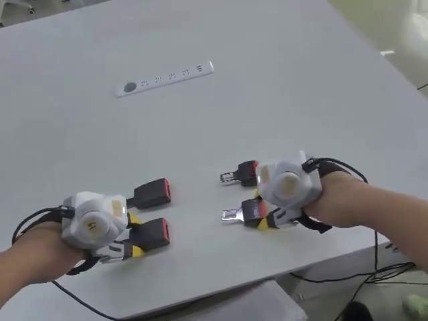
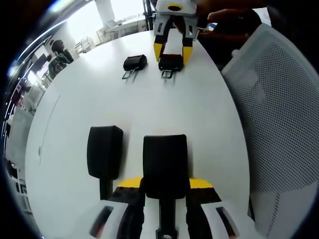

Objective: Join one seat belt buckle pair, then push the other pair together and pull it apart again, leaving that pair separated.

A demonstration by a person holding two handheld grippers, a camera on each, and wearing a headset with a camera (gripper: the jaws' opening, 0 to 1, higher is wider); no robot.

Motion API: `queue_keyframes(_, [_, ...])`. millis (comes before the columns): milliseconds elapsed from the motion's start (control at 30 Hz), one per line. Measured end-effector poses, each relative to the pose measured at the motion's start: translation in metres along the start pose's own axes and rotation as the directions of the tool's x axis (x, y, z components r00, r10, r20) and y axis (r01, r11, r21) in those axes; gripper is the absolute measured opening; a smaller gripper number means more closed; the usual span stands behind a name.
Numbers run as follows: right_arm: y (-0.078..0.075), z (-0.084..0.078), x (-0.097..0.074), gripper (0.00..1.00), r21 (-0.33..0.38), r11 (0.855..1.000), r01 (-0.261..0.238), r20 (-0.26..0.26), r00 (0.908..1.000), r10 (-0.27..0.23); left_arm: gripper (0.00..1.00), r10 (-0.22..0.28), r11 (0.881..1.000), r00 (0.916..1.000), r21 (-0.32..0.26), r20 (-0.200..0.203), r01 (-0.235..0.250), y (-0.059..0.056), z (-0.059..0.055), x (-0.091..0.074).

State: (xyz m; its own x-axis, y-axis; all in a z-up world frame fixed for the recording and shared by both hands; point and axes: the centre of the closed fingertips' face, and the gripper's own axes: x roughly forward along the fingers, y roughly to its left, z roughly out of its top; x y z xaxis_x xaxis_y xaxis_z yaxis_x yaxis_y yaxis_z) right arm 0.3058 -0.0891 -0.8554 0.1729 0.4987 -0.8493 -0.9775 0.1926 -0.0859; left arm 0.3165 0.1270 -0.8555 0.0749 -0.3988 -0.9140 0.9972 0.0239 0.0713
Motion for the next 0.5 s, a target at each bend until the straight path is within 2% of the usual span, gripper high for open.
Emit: queue_keyframes(500, [-0.0025,0.0023,0.0024,0.32,-0.002,1.0,0.006,-0.006,1.0,-0.006,0.32,-0.009,1.0,1.0,0.009,0.003,0.008,0.0006,-0.0003,0.0002])
